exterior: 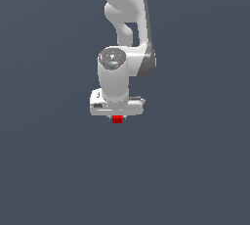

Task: Pick up the red cube and move it to a goal position.

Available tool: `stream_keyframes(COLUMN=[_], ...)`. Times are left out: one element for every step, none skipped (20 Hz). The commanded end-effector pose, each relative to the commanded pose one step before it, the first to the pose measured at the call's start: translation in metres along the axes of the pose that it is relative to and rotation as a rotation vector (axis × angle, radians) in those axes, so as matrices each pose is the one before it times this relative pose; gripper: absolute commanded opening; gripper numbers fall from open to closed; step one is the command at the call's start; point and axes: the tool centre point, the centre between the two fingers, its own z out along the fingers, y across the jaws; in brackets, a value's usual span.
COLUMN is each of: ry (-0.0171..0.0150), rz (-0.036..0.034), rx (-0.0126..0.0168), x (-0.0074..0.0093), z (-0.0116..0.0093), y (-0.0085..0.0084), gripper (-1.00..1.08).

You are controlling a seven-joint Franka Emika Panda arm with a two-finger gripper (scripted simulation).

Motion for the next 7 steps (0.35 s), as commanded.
stream_keyframes(ry=[-0.00036,0.00000,0.00000,0.00000,0.00000,0.00000,0.00000], rz=[-0.00061,0.00000,0.00000,0.00000,0.00000,0.00000,0.00000], rx=[0.00017,0.00000,0.00000,0.00000,0.00000,0.00000,0.00000], x=[-0.00464,-0.00117,-0.00095,-0.00074,-0.00052,-0.00031,-0.00010], z=[-0.00985,-0.00282,-0.00233,-0.00183,-0.00131,-0.00079,-0.00026], y=[0.00445,0.00135,0.00112,0.00088,0.00063,0.00038,0.00013], gripper=[-1.00,-1.00,-1.00,-1.00,-1.00,-1.00,-1.00])
